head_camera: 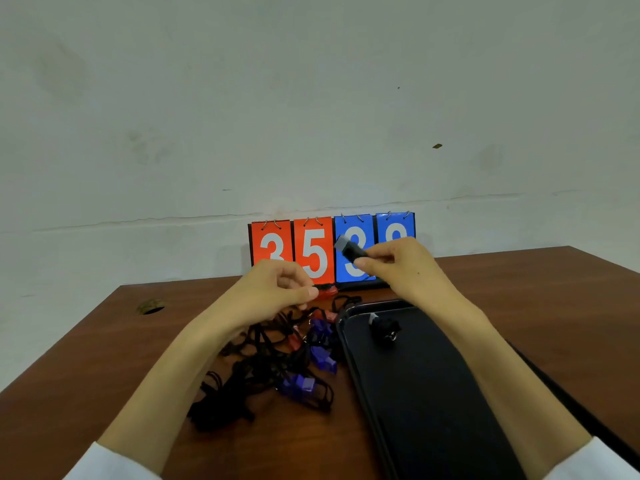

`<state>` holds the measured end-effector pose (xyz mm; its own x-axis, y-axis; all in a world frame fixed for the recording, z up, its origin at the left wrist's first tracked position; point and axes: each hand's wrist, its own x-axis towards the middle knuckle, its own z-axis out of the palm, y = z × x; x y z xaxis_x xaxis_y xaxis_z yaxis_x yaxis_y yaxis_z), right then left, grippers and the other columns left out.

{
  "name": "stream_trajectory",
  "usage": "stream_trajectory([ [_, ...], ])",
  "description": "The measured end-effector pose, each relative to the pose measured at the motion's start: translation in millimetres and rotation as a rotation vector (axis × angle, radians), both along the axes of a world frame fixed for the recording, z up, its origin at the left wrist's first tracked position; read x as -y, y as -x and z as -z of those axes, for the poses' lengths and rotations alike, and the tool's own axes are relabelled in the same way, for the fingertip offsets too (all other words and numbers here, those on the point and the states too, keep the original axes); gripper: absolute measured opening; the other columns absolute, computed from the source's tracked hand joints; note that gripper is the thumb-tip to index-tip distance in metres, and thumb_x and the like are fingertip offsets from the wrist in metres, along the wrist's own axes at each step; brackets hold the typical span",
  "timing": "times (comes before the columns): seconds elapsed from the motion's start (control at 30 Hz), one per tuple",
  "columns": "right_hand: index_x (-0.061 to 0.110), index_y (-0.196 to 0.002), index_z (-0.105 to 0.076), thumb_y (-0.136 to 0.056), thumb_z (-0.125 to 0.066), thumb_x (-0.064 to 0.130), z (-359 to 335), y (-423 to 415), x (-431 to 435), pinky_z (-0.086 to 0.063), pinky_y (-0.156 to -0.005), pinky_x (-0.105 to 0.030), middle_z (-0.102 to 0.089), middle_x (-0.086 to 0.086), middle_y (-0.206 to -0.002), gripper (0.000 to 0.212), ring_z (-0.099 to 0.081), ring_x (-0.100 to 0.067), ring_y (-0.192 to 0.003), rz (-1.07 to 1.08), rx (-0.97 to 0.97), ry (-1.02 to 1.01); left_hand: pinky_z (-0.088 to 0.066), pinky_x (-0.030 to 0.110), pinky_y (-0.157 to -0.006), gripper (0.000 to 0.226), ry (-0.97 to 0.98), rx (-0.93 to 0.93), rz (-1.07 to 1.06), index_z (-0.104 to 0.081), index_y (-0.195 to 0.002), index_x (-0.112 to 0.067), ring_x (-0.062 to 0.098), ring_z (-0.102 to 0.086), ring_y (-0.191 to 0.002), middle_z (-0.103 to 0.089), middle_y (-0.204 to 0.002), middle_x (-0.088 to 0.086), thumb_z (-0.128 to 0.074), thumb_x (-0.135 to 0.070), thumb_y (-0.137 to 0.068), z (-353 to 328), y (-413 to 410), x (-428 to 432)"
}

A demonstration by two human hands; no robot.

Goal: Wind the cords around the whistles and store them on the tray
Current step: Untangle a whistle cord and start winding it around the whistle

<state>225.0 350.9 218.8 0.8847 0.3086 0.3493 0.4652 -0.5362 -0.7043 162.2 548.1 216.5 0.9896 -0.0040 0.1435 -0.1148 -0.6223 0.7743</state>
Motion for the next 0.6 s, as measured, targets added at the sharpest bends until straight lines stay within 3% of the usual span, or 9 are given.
stream_trajectory([
  [0.1,0.016,-0.088,-0.071,-0.088,-0.062,0.029,-2,6,1,-0.033,-0.046,-0.008,-0.054,-0.005,-0.065,0.015,-0.041,-0.008,-0.053,-0.108,-0.030,0.140,-0.043,0.020,-0.075,0.006,-0.014,0.160,0.015,-0.068,-0.077,-0.025,0.003,-0.061,-0.072,-0.067,-0.074,-0.006,-0.068,-0.022,-0.083,-2,-1,-5],
  [0.2,0.018,-0.096,-0.073,-0.085,-0.066,0.028,1,8,-1,-0.035,-0.053,-0.008,-0.059,0.010,-0.068,0.016,-0.051,-0.002,-0.058,-0.206,-0.057,0.267,-0.043,0.010,-0.073,0.009,-0.046,0.266,0.043,-0.069,-0.079,-0.029,-0.002,-0.060,-0.081,-0.068,-0.079,-0.016,-0.068,-0.022,-0.083,-3,-1,-5],
  [0.33,0.017,-0.089,-0.072,-0.080,-0.071,0.021,0,16,-7,-0.044,-0.057,-0.006,-0.067,0.010,-0.071,0.011,-0.061,0.004,-0.060,-0.397,-0.195,0.204,-0.044,0.006,-0.063,0.009,-0.029,0.298,0.064,-0.069,-0.080,-0.028,-0.004,-0.059,-0.067,-0.067,-0.071,-0.020,-0.063,-0.026,-0.086,-3,-1,0],
  [0.4,0.018,-0.083,-0.072,-0.080,-0.070,0.016,-3,19,-7,-0.048,-0.060,-0.011,-0.070,0.005,-0.072,0.004,-0.064,-0.001,-0.062,-0.482,-0.238,0.114,-0.040,0.009,-0.049,0.014,0.012,0.270,0.065,-0.068,-0.077,-0.028,0.000,-0.052,-0.050,-0.064,-0.063,-0.009,-0.059,-0.028,-0.088,-2,-1,1],
  [0.47,0.019,-0.082,-0.072,-0.080,-0.070,0.014,-6,20,-6,-0.054,-0.067,-0.016,-0.072,0.000,-0.075,0.006,-0.066,-0.007,-0.068,-0.523,-0.248,0.021,-0.034,0.012,-0.044,0.022,0.092,0.201,0.052,-0.068,-0.072,-0.030,0.008,-0.043,-0.046,-0.058,-0.061,0.007,-0.056,-0.027,-0.091,-1,-1,0],
  [0.6,0.017,-0.084,-0.071,-0.082,-0.067,0.012,-11,20,-2,-0.055,-0.072,-0.020,-0.072,0.001,-0.073,0.007,-0.067,-0.011,-0.072,-0.510,-0.238,-0.152,-0.028,0.019,-0.041,0.029,0.266,0.072,0.111,-0.066,-0.076,-0.017,0.009,-0.038,-0.043,-0.050,-0.052,-0.002,-0.047,-0.024,-0.096,4,2,8],
])
